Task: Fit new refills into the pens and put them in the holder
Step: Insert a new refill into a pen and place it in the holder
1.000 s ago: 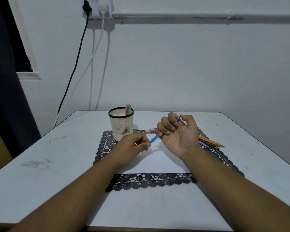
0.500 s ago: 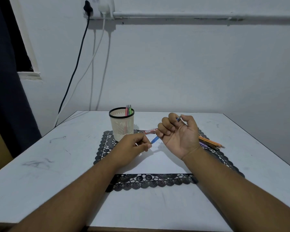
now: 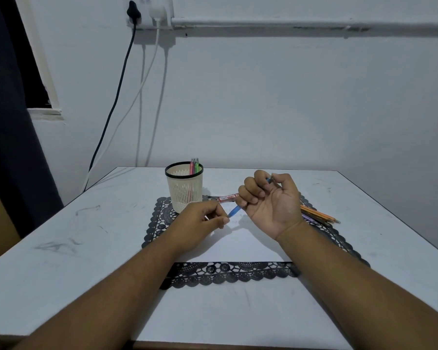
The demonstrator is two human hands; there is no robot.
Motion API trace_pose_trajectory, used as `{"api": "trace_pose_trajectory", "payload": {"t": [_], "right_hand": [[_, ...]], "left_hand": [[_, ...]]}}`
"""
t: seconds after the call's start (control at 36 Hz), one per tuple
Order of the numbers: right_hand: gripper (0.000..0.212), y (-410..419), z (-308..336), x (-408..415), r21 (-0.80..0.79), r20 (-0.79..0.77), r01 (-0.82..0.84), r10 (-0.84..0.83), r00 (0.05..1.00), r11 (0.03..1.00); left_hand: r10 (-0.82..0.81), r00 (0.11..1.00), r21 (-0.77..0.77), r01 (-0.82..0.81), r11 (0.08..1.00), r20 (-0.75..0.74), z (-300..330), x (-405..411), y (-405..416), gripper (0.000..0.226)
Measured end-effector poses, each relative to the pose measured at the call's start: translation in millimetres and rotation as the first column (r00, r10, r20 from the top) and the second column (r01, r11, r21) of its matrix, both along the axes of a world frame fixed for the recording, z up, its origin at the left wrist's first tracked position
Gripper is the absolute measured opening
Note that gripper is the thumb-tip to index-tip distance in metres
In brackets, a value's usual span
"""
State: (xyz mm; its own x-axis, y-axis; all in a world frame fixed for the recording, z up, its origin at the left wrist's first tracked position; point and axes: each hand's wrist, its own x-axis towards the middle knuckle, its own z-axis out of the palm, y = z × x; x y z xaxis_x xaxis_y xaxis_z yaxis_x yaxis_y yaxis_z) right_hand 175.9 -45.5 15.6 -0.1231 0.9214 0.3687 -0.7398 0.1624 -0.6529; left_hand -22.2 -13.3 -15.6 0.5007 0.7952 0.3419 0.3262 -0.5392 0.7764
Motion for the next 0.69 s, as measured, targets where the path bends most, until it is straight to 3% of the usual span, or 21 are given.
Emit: {"api": "trace_pose_trajectory", "payload": {"t": [0.69], "right_hand": [[0.026,0.0,-1.0,0.8,0.008,0.015,-0.01,0.01,1.0,1.0]], "left_hand": [[-0.001,1.0,0.005,0.001,1.0,0.006,0.6,0.1,-0.7,0.012]]}}
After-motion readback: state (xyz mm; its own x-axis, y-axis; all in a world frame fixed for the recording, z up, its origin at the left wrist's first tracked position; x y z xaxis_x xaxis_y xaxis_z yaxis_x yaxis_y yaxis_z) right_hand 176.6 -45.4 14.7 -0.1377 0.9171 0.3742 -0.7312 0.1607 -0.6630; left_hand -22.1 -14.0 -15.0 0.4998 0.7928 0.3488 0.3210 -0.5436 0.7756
